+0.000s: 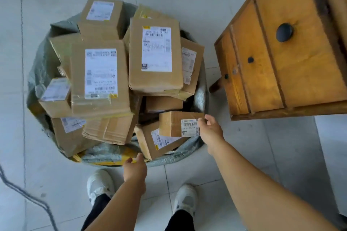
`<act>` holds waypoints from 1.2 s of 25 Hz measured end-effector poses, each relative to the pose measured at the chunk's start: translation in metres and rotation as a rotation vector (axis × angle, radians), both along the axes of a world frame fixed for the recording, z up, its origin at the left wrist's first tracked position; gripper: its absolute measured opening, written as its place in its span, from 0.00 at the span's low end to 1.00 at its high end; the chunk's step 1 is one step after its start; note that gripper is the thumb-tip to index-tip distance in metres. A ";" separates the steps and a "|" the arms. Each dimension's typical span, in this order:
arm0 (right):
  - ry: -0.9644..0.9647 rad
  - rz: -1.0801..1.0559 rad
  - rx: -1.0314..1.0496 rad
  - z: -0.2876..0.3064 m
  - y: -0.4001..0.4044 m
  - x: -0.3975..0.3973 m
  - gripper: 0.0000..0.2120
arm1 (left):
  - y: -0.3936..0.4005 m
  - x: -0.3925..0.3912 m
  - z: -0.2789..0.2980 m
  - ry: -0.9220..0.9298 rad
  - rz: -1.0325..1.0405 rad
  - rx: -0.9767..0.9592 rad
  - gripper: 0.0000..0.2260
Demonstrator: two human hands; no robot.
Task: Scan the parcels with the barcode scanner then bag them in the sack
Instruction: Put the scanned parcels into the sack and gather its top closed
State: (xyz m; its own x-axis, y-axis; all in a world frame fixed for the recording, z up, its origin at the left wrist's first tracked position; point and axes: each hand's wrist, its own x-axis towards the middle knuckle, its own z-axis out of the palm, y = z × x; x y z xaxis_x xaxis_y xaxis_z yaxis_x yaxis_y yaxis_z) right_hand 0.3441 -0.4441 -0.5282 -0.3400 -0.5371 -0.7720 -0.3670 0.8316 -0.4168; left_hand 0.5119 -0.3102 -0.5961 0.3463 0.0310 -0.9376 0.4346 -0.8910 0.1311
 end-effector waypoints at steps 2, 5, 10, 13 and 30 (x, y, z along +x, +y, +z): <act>0.018 0.066 -0.047 -0.027 -0.010 -0.012 0.20 | 0.006 -0.016 -0.047 0.057 0.077 -0.006 0.38; 0.043 0.128 -0.092 -0.061 -0.024 -0.025 0.19 | -0.006 -0.026 -0.062 -0.075 0.134 -0.034 0.27; 0.004 0.190 0.024 -0.102 -0.039 -0.026 0.23 | 0.003 -0.018 -0.118 -0.184 0.276 0.051 0.19; -0.030 0.155 0.025 -0.115 -0.043 -0.026 0.22 | 0.002 -0.016 -0.135 -0.152 0.339 0.009 0.15; 0.321 0.255 -0.359 0.031 -0.041 -0.042 0.19 | 0.037 -0.011 0.072 -0.476 0.450 -0.020 0.16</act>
